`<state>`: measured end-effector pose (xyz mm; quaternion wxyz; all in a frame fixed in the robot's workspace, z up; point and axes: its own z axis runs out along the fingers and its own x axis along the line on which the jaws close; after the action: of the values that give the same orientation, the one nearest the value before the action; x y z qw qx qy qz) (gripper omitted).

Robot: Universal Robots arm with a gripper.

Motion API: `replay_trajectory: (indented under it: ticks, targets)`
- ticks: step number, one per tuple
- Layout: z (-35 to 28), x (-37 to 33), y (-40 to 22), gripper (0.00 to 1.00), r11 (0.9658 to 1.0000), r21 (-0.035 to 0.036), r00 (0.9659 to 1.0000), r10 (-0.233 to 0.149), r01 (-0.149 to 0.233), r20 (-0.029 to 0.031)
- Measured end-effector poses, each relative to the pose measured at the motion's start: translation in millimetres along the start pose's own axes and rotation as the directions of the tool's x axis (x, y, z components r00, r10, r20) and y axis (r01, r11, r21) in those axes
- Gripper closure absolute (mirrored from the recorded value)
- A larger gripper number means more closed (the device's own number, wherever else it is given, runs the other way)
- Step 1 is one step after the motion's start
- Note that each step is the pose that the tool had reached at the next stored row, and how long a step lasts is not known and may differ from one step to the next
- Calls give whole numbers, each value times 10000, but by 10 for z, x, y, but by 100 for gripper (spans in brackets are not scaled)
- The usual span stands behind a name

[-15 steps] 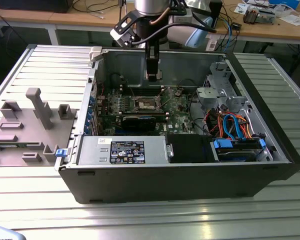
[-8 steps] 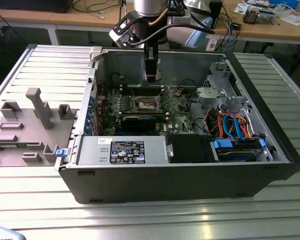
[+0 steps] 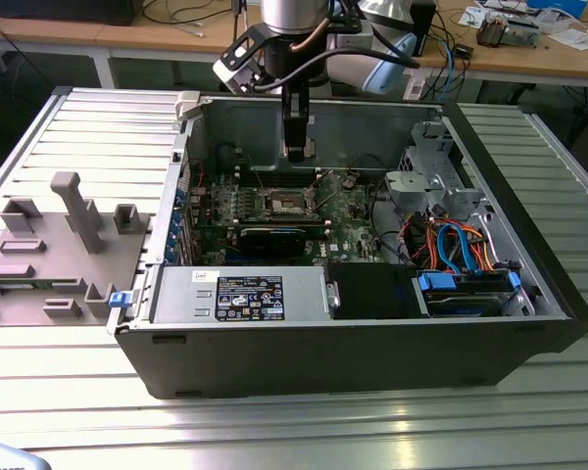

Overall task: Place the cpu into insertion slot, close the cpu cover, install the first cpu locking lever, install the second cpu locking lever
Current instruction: 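Place the cpu into insertion slot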

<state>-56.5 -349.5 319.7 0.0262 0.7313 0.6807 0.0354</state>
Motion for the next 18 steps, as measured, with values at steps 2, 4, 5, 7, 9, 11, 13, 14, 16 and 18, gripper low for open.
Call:
replay_trajectory:
  ticks: [2,4,5,7,9,11,13,14,16,18]
  targets:
    - [3,0,-1,45,10000,1,10000,0,0,1]
    - [6,0,-2,45,10000,0,10000,1,-1,-3]
    - [10,0,-2,45,10000,0,10000,1,-1,-3]
    - [11,0,-2,45,10000,0,10000,1,-1,-3]
    - [15,-1,-2,45,10000,0,10000,1,-1,-3]
    - [48,-1,-5,45,10000,0,10000,1,-1,-4]
    - [51,-1,-6,45,10000,1,10000,1,-1,-4]
    - [54,-1,-6,45,10000,0,10000,1,-1,-4]
    - [57,-1,-6,45,10000,0,10000,1,-1,-4]
    - [60,-1,-6,45,10000,0,10000,1,-1,-4]
